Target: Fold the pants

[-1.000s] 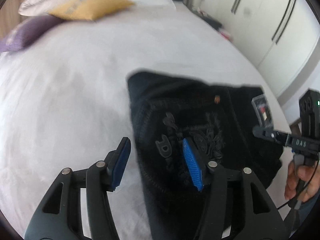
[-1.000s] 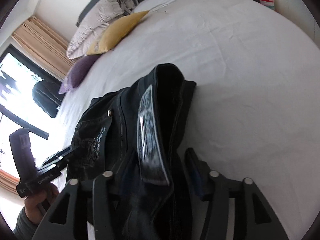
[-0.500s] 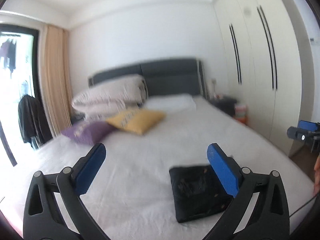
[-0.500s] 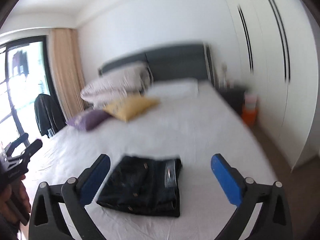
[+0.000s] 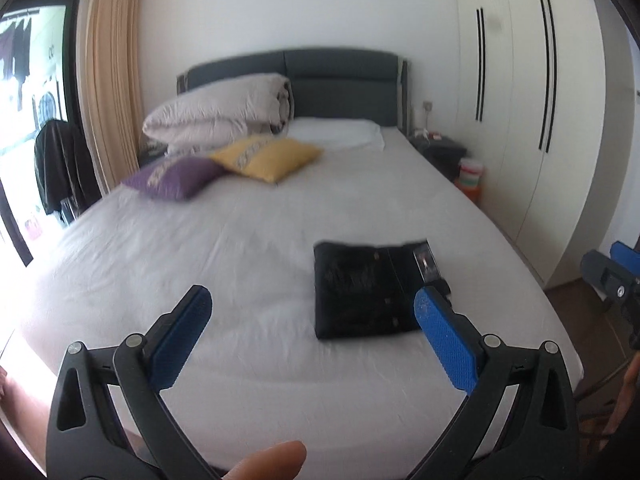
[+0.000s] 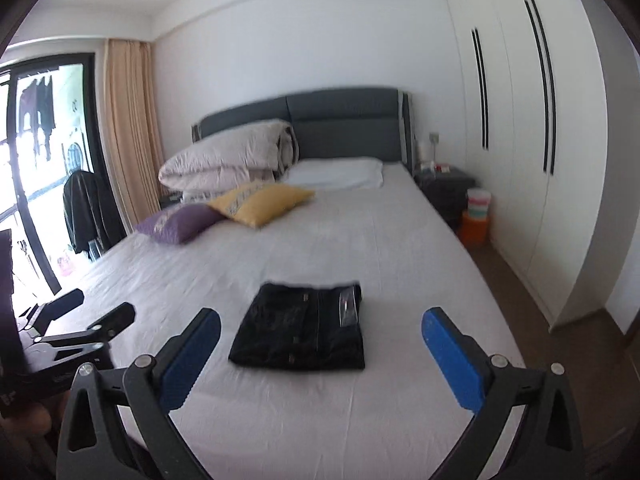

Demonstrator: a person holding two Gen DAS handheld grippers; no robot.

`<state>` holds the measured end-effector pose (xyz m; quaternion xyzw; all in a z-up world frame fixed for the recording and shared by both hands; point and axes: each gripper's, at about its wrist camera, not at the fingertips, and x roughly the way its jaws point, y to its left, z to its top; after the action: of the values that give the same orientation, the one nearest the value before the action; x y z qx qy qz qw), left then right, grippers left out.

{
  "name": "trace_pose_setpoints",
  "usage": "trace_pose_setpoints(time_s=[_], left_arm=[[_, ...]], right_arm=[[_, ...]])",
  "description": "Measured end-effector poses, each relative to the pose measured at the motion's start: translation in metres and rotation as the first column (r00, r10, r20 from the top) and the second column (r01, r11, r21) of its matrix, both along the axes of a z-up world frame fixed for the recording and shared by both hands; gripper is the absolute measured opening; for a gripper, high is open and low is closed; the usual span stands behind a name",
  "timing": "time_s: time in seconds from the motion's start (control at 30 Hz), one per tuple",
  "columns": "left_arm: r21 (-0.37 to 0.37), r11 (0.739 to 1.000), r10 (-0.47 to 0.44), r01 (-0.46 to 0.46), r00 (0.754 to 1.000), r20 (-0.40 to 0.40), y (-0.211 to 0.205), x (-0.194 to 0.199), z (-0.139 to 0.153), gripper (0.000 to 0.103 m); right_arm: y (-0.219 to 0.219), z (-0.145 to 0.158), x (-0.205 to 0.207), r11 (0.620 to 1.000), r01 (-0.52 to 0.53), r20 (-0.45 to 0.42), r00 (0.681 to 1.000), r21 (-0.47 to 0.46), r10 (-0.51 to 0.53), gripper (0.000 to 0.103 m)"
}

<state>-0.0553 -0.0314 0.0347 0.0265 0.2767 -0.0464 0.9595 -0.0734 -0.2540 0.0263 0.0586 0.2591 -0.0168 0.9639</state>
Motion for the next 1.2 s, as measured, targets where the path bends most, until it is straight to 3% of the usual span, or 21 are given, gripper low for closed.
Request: trace_pose_setpoints(time_s=[0.17,0.37,1.2], left_arm=[[-0.005,1.0,0.014,-0.015,0.994,-0.106,-0.003,0.004,-0.022,0.103],[-0.007,1.0,0.012,-0.013,0.986,-0.164,-0.003,0.022,-0.048,0.103],[0.003,1.0,0.019,-0.019,0.967,-0.254,-0.001,0.049,-0.083,0.103]], right_arm=[[0.009,-0.015,-0.003,1.0,0.019,-0.054,0.998,0.01,-0.018,0.103],[0.012,-0.025,0.001,0.999,0.043,-0.096,0.995,0.021,-0.041,0.103],[0.026,-0.043,0.018,1.0,0.024,-0.165,0.986,0.003,-0.023,0.103]])
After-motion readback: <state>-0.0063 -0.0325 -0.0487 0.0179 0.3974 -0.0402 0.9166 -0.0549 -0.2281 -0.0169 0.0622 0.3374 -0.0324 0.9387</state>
